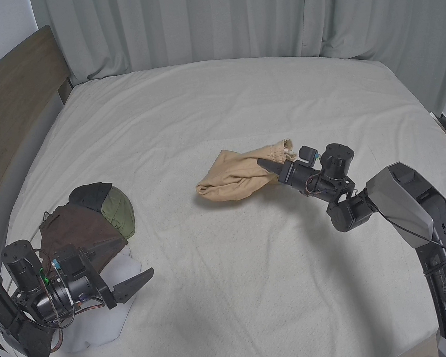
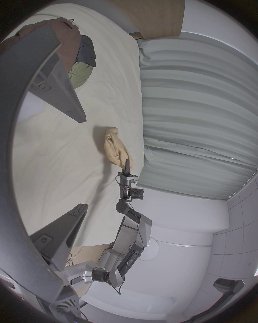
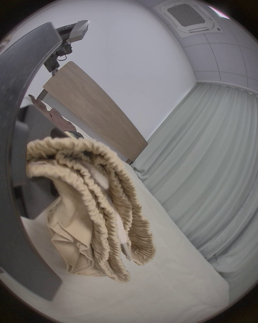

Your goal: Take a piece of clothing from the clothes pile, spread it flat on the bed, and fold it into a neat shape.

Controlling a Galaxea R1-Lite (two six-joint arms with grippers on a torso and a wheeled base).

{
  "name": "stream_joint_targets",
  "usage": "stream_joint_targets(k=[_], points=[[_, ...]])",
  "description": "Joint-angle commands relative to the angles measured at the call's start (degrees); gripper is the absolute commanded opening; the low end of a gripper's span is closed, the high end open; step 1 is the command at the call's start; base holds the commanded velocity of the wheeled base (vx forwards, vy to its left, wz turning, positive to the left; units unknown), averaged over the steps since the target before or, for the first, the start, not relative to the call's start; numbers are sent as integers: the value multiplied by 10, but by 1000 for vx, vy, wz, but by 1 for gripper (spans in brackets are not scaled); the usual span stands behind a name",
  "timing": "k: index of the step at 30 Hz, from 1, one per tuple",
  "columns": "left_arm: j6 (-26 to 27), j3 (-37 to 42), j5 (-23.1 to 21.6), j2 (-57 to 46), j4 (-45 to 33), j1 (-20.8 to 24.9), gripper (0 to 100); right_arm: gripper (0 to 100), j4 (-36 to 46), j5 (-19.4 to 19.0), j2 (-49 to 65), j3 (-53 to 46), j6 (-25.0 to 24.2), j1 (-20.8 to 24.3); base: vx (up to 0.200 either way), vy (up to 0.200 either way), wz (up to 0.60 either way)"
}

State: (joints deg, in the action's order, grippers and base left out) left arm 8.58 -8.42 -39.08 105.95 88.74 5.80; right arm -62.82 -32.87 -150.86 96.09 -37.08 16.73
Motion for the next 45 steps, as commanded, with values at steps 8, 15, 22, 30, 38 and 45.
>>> stream_joint_targets(k=[8,15,22,30,38,45], points=[[0,-3,-3,-3,0,0,100,0,-97,0,-3,-149,6,0,0,0,0],[0,-1,-3,0,0,0,100,0,-116,0,-30,-155,27,-2,0,0,0],[1,-1,-3,0,0,0,100,0,-117,1,-33,-155,29,-4,0,0,0],[2,1,-3,1,-1,1,100,0,-116,2,-33,-153,37,-6,0,0,0],[2,1,-3,1,0,1,100,100,-117,1,-33,-153,38,-10,0,0,0],[2,1,-3,-1,-1,0,100,100,-118,1,-28,-173,54,-14,0,0,0]])
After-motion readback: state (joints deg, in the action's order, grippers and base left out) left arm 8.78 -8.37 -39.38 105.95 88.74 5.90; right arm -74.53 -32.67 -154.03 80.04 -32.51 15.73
